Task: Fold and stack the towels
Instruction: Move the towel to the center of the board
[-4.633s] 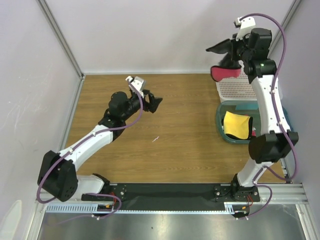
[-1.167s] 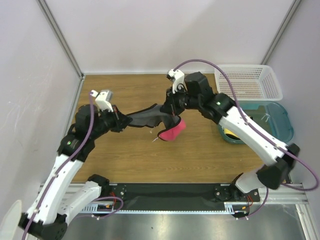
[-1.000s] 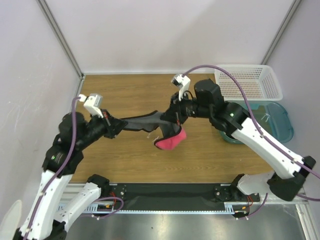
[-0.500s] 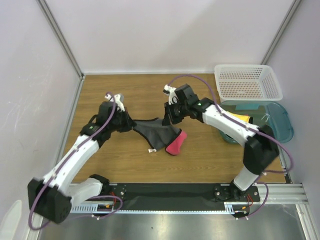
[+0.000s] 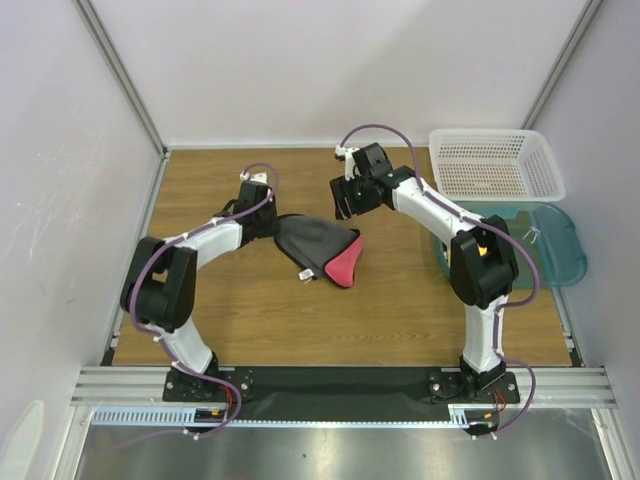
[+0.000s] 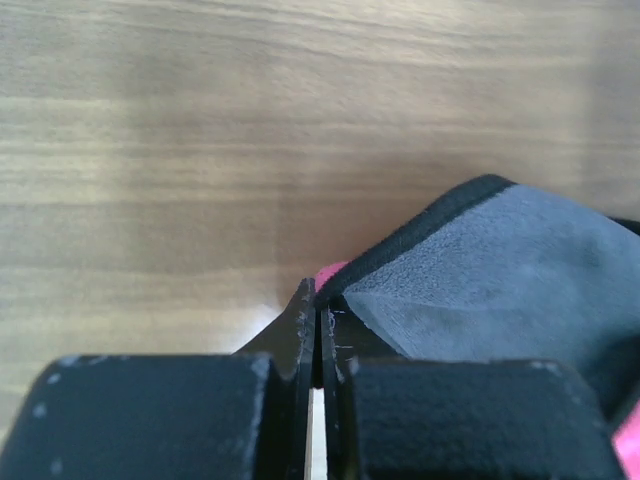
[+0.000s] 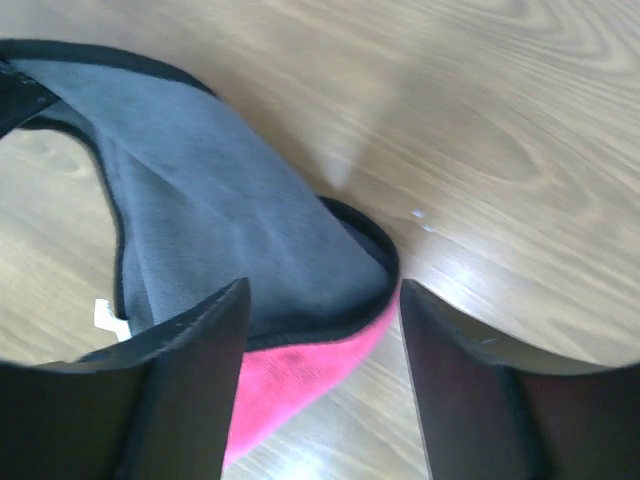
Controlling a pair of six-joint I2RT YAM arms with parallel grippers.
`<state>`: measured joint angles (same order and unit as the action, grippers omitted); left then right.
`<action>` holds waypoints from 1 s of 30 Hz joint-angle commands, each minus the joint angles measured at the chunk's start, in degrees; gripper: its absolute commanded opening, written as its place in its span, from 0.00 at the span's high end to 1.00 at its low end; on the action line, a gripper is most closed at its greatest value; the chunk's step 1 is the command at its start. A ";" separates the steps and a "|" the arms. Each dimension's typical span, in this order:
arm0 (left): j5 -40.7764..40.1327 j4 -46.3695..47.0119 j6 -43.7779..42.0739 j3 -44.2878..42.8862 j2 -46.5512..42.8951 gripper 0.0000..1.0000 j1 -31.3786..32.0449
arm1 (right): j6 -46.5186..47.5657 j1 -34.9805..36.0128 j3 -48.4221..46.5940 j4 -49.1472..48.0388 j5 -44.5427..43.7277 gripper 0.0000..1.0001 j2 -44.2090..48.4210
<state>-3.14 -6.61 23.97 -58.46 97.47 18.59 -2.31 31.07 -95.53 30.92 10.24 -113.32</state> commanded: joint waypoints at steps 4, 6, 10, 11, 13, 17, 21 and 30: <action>1.82 3.71 3.10 -2.81 2.72 1.00 -0.57 | -3.31 1.97 -3.45 7.76 -5.41 0.29 4.41; 1.30 4.76 4.68 -0.88 2.20 1.00 -0.57 | -5.25 3.81 -0.91 6.27 -6.37 0.26 7.30; 0.33 6.43 5.83 2.03 1.23 1.00 -0.66 | -7.36 10.05 2.80 4.51 -9.71 0.22 10.58; 0.32 6.35 6.00 2.81 0.88 1.00 -0.66 | -8.15 11.80 2.71 5.03 -10.23 0.22 10.31; -0.20 8.63 6.62 3.70 0.01 1.00 -0.66 | -9.99 13.13 2.19 5.99 -14.62 0.22 9.00; -0.73 11.18 9.68 8.69 -2.54 1.00 -0.66 | -13.16 14.81 2.44 10.12 -19.99 0.26 6.44; -2.48 12.94 11.10 12.48 -5.18 1.00 -0.66 | -13.43 16.91 5.35 8.37 -19.38 0.26 6.97; -3.72 15.14 12.24 17.67 -8.52 1.00 -0.66 | -12.55 20.08 3.68 9.42 -20.35 0.31 1.35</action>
<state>-5.89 5.43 34.70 -41.95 91.39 17.98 -14.57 50.57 -90.04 39.55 -8.51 -110.78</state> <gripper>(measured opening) 0.017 0.697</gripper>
